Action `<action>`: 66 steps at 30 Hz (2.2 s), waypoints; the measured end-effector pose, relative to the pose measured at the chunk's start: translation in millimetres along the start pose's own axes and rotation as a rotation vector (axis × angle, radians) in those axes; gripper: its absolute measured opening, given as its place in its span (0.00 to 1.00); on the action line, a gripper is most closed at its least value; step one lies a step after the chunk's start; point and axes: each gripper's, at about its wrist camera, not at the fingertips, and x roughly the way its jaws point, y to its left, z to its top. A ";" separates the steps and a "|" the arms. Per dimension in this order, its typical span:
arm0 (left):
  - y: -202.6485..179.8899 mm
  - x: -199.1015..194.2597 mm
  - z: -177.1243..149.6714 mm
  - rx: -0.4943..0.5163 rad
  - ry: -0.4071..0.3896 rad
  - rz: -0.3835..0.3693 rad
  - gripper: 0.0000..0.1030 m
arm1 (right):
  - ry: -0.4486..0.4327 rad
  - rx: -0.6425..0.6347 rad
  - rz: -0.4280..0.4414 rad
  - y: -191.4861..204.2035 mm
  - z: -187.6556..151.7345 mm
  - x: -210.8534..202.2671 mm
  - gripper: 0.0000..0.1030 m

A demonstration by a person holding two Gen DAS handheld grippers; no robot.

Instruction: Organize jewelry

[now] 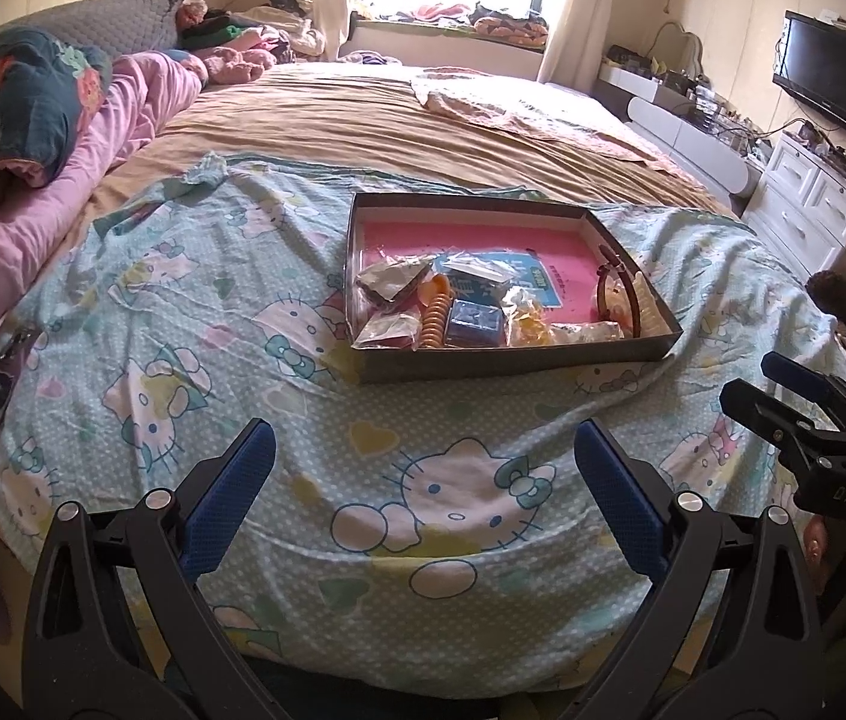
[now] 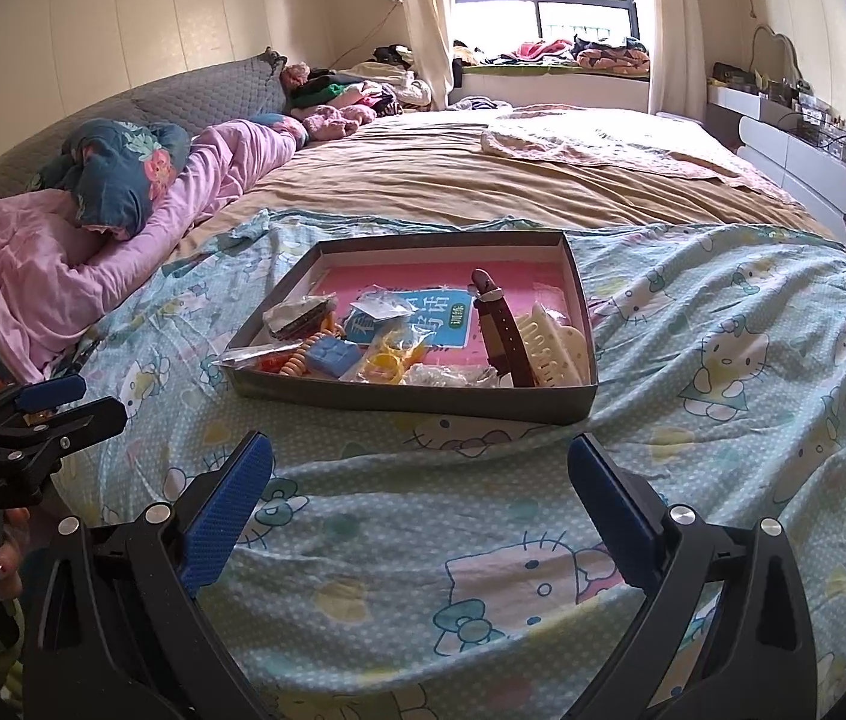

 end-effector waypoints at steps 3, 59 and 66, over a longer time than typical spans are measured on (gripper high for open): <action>-0.4 -0.8 0.8 -0.002 -0.003 -0.001 0.91 | 0.000 0.000 0.000 0.0 -0.1 0.0 0.95; 4.8 4.3 -5.2 -0.067 0.029 -0.034 0.91 | 0.002 0.006 -0.009 0.3 3.9 -3.0 0.95; 11.8 16.5 -2.6 -0.107 0.059 0.027 0.91 | 0.008 0.041 -0.049 -18.6 4.8 3.9 0.95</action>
